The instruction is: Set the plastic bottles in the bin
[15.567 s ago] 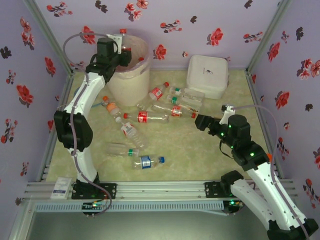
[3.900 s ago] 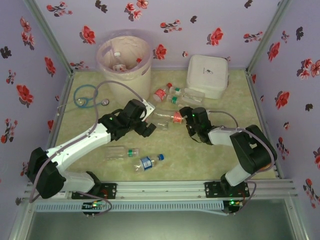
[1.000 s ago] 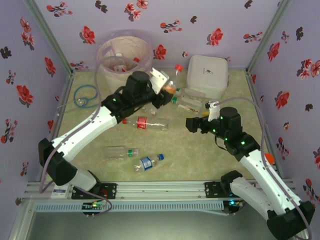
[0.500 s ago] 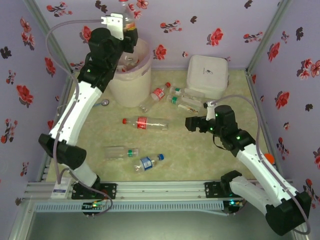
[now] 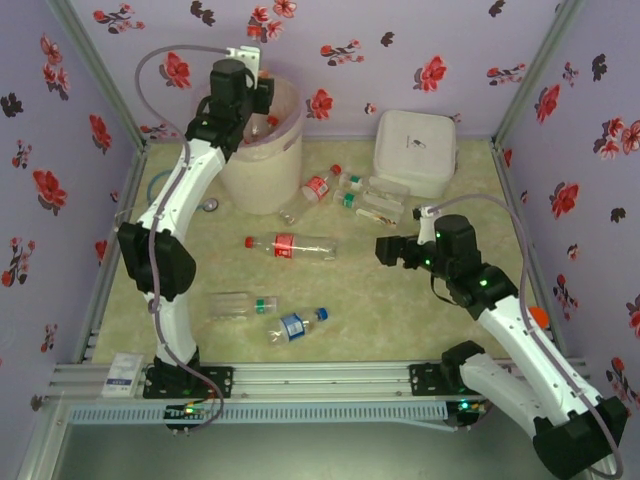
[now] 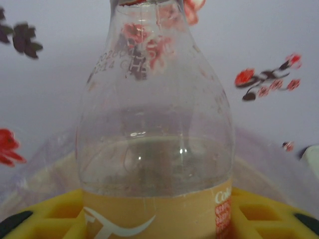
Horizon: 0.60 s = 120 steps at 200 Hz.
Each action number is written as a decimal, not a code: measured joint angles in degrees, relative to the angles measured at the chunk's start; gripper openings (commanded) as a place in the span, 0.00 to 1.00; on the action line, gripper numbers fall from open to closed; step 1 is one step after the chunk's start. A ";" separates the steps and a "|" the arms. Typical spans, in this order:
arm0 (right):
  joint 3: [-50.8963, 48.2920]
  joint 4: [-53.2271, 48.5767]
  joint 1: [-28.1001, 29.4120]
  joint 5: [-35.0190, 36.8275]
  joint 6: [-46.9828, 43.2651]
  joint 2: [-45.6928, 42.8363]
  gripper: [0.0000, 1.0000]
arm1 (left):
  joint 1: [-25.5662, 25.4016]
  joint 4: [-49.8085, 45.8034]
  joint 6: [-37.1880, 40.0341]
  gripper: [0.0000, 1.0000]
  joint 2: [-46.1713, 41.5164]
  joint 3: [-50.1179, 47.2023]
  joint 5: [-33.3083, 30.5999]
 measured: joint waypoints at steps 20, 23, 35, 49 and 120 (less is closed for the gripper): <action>0.00 -0.57 0.00 0.39 0.00 -0.24 0.98 | 0.35 0.17 0.00 0.09 0.00 -3.32 -0.24; 0.00 -0.63 0.00 0.48 0.00 -0.24 0.98 | 0.35 0.24 0.00 0.14 0.00 -3.82 -0.26; 0.00 -0.70 0.00 0.52 0.00 -0.24 0.98 | 0.50 0.17 -0.02 0.33 0.00 -5.49 -0.24; 0.00 -0.68 0.00 0.52 0.00 -0.24 0.98 | 0.52 -0.17 -0.11 0.56 0.00 -6.47 -0.13; 0.00 -0.39 0.00 0.50 0.02 1.46 0.98 | 0.83 -1.57 -0.26 0.92 -0.02 -6.16 1.11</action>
